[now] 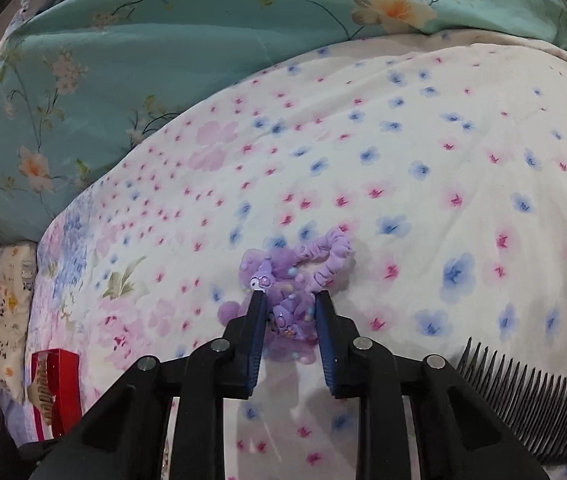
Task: Organize jewelry
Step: 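Carry the pearl bracelet and purple hair tie over the box with both tools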
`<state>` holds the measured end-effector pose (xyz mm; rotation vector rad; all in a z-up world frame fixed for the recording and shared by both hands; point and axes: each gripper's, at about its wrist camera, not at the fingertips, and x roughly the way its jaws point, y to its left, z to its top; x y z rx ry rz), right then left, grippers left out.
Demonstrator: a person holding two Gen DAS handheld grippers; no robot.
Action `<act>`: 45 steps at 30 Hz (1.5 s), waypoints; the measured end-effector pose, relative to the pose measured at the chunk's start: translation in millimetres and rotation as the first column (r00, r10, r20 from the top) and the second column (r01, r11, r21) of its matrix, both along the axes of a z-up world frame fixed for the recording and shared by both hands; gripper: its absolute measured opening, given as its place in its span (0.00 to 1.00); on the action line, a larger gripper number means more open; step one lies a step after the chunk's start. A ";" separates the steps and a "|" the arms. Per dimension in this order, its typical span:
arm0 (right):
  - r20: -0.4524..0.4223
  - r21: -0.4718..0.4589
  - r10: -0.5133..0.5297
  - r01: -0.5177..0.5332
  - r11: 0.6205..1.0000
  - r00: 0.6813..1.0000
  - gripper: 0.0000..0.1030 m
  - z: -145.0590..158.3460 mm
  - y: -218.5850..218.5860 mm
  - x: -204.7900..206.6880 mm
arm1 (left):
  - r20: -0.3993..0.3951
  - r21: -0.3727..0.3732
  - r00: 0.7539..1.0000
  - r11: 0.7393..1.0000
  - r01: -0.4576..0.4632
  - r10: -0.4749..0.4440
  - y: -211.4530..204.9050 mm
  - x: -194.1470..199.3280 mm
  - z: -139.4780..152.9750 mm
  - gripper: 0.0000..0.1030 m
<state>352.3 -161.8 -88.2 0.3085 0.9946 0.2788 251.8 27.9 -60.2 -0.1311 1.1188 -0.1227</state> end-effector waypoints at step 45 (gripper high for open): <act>0.067 0.202 0.373 -0.379 0.903 0.925 0.18 67.4 121.8 -189.3 | 0.133 -0.203 0.913 0.913 -0.355 0.385 153.5 -185.1 76.1 0.09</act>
